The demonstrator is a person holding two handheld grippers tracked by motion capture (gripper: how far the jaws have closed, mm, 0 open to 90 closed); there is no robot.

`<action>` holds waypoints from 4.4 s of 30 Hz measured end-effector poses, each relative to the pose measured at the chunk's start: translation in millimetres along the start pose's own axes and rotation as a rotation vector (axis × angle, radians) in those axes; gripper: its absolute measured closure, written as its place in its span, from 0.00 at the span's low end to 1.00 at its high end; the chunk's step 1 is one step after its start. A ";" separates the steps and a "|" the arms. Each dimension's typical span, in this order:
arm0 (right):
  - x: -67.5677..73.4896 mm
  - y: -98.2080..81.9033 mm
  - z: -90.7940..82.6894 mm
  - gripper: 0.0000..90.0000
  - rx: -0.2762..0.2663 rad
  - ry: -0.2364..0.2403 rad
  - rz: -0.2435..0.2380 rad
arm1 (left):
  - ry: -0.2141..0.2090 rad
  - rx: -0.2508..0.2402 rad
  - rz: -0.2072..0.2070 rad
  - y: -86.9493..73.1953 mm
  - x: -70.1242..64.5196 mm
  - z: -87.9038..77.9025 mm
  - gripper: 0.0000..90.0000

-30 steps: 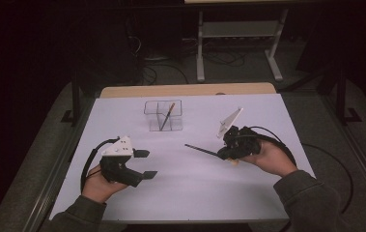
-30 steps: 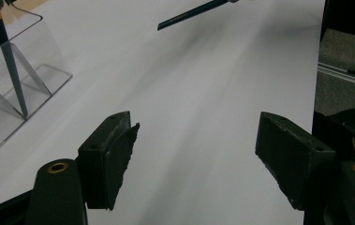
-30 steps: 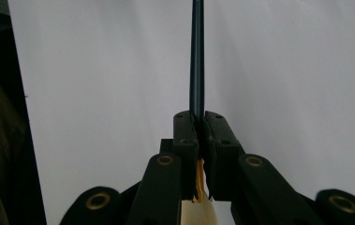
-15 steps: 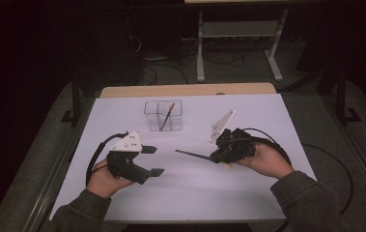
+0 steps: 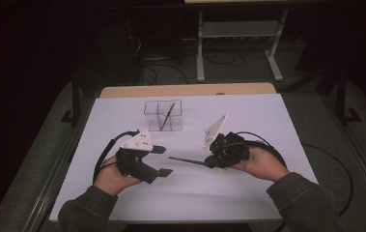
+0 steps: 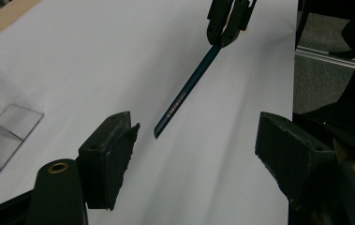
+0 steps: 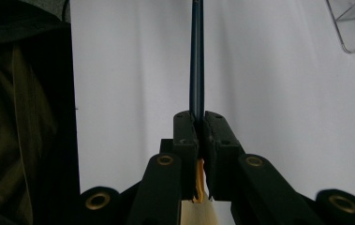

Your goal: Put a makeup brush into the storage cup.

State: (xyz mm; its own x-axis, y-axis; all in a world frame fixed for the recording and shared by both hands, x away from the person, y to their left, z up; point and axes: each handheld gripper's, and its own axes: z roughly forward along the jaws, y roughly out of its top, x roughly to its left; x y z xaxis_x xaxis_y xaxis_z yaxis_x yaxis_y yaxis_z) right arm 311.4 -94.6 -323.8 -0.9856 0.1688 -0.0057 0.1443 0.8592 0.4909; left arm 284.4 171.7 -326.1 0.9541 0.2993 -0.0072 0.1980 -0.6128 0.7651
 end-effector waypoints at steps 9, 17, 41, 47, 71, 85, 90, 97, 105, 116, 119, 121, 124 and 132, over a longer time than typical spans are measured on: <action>6.0 6.5 2.8 0.93 0.002 0.022 -0.020 | -0.019 0.024 0.013 5.6 -1.1 7.8 0.34; 11.6 13.2 4.4 0.93 0.004 0.030 -0.055 | -0.050 0.038 0.037 7.8 -4.3 14.4 0.44; 19.4 22.1 8.1 0.93 0.013 0.053 -0.102 | -0.132 0.127 0.075 12.3 -6.2 31.6 0.62; 21.7 24.3 8.6 0.93 0.015 0.056 -0.113 | -0.149 0.153 0.080 14.0 -7.7 35.4 0.65; 24.8 28.1 17.0 0.93 0.049 0.052 -0.148 | -0.186 0.239 0.092 15.3 -8.6 46.8 0.83; 26.7 29.8 20.0 0.93 0.069 0.046 -0.167 | -0.192 0.272 0.104 13.9 -9.1 51.7 0.91; 27.6 29.6 20.1 0.93 0.075 0.037 -0.188 | -0.196 0.274 0.121 13.7 -9.6 52.3 0.93; 26.7 28.7 21.2 0.89 0.063 0.036 -0.178 | -0.197 0.261 0.115 11.6 -8.3 50.8 0.93; 19.8 23.8 21.1 0.78 0.034 0.038 -0.143 | -0.196 0.263 0.113 8.7 -6.0 48.3 0.93; 10.0 17.3 12.1 0.66 -0.032 0.041 -0.063 | -0.172 0.235 0.096 5.3 -4.1 43.0 0.93; 6.1 15.4 10.2 0.63 -0.051 0.045 -0.042 | -0.168 0.231 0.089 3.6 -3.1 40.6 0.93; 4.0 14.2 8.9 0.62 -0.056 0.045 -0.028 | -0.163 0.229 0.086 2.4 -2.1 39.2 0.93; 0.9 11.8 6.7 0.60 -0.073 0.040 -0.008 | -0.157 0.227 0.079 1.0 -0.6 37.0 0.93; -4.4 2.2 3.2 0.53 -0.105 0.031 0.050 | -0.140 0.214 0.064 -3.6 2.3 32.4 0.93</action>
State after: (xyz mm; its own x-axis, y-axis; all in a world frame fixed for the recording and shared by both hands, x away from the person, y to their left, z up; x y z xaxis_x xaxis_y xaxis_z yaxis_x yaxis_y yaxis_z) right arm 316.3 -91.8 -325.5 -0.9799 0.1941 0.0470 0.1851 0.7944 0.5785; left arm 293.1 150.9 -349.8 0.9851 0.1602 -0.0631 0.1649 -0.7725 0.6133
